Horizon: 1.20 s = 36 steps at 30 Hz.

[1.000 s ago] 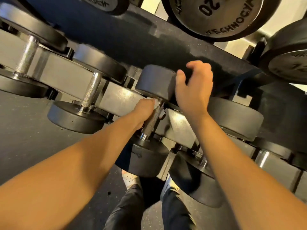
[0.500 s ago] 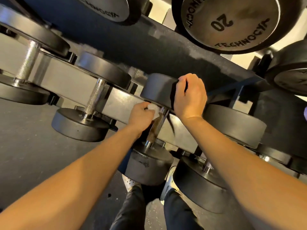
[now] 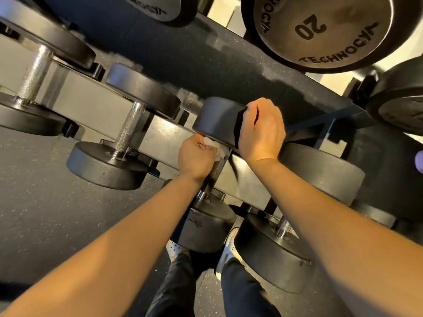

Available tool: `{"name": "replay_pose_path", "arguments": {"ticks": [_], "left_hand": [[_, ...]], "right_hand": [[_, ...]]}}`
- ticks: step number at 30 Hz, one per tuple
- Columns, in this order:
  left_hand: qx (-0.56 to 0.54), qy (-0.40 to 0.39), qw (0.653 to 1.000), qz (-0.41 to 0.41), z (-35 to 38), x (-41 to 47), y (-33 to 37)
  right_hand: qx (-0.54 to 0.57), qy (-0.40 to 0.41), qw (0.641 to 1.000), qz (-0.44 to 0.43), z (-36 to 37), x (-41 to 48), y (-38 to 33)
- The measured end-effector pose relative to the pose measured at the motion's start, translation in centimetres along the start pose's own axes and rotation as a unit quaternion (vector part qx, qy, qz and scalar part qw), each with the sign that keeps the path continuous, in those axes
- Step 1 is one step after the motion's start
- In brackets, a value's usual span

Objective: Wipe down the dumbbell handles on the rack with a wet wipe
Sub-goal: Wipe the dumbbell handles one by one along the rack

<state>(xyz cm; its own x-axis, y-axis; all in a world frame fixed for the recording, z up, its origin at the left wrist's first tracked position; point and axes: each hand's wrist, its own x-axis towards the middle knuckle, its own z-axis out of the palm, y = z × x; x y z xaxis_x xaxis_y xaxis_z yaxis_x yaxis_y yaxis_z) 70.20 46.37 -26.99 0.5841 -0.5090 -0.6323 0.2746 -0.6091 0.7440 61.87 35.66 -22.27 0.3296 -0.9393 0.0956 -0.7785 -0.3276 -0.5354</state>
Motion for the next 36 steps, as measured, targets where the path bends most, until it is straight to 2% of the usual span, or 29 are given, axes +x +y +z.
{"name": "replay_pose_path", "arguments": {"ticks": [4,7,10,14,19,21,24,26,29,32,34,36], "left_hand": [[0.025,-0.019,0.999,0.029,0.0,-0.1,-0.5],[0.011,-0.052,0.998,0.015,0.3,-0.5,-0.2],[0.004,-0.049,0.999,0.020,0.7,-0.7,-0.1],[-0.039,-0.100,0.992,-0.061,-0.6,0.4,0.2],[0.071,-0.185,0.975,-0.104,-2.4,0.7,0.3],[0.063,-0.172,0.979,-0.086,-2.0,0.8,0.8],[-0.043,-0.113,0.989,-0.091,-0.6,0.5,1.7],[-0.068,-0.117,0.987,-0.086,-0.6,0.0,1.2],[0.052,-0.174,0.982,-0.052,-2.3,-0.1,-0.4],[0.199,-0.211,0.957,-0.027,-3.3,0.0,-0.1],[0.200,-0.184,0.962,-0.006,-2.8,0.1,1.2],[0.085,-0.140,0.986,-0.033,-1.8,-0.1,2.1]], "right_hand": [[0.014,0.008,1.000,-0.005,0.1,-0.1,0.2],[0.019,0.013,1.000,-0.007,0.1,-0.2,0.2],[0.019,0.012,1.000,-0.007,0.2,-0.1,0.3],[0.026,0.011,1.000,-0.007,0.1,-0.1,0.3],[0.028,0.010,0.999,-0.017,-0.1,-0.1,0.1],[0.027,0.007,0.999,-0.017,-0.1,-0.1,0.0],[0.018,0.006,1.000,-0.011,-0.1,-0.1,-0.2],[0.010,0.004,1.000,-0.009,-0.2,-0.2,-0.3],[-0.001,-0.004,1.000,-0.012,-0.4,-0.2,-0.5],[-0.013,-0.009,1.000,-0.006,-0.5,-0.1,-0.5],[-0.020,-0.009,1.000,-0.003,-0.4,0.0,-0.5],[-0.023,-0.005,1.000,-0.004,-0.3,0.0,-0.3]]}}
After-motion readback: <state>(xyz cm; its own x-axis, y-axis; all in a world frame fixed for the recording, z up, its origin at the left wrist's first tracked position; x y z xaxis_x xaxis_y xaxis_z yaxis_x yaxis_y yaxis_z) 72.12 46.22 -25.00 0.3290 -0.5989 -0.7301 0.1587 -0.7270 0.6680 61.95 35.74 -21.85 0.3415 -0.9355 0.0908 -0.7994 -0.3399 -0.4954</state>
